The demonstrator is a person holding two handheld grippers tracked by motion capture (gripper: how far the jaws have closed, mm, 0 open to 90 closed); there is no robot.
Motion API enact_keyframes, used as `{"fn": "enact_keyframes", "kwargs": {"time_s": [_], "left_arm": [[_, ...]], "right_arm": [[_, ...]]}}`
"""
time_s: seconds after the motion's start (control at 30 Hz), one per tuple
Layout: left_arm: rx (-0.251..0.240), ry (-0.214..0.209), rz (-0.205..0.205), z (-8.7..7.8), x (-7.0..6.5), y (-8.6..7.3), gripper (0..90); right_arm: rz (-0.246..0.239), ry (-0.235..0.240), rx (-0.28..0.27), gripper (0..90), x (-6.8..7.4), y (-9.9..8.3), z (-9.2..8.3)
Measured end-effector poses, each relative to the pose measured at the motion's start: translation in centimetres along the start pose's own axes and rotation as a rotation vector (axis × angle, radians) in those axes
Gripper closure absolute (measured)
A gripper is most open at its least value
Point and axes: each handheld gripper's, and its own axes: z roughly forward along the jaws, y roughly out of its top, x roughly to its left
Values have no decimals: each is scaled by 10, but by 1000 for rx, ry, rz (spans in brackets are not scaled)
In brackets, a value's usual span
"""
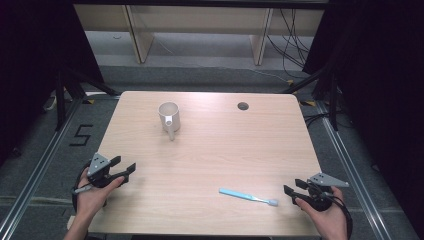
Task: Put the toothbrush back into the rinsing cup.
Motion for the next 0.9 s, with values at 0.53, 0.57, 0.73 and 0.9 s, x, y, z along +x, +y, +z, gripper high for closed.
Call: {"fn": "enact_keyframes", "kwargs": {"time_s": [0.53,0.57,0.73,0.9], "left_arm": [[3,-26,16,-2,-4,0,292],[8,-22,12,-1,-4,-1,293],[21,-24,8,0,-5,0,292],[22,-29,13,1,-6,1,291]], "right_arm": [[-89,18,27,483,12,16,-5],[-89,27,32,483,13,18,-6],[-172,69,94,494,17,34,-4],[-179,100,185,510,25,40,-1]]}}
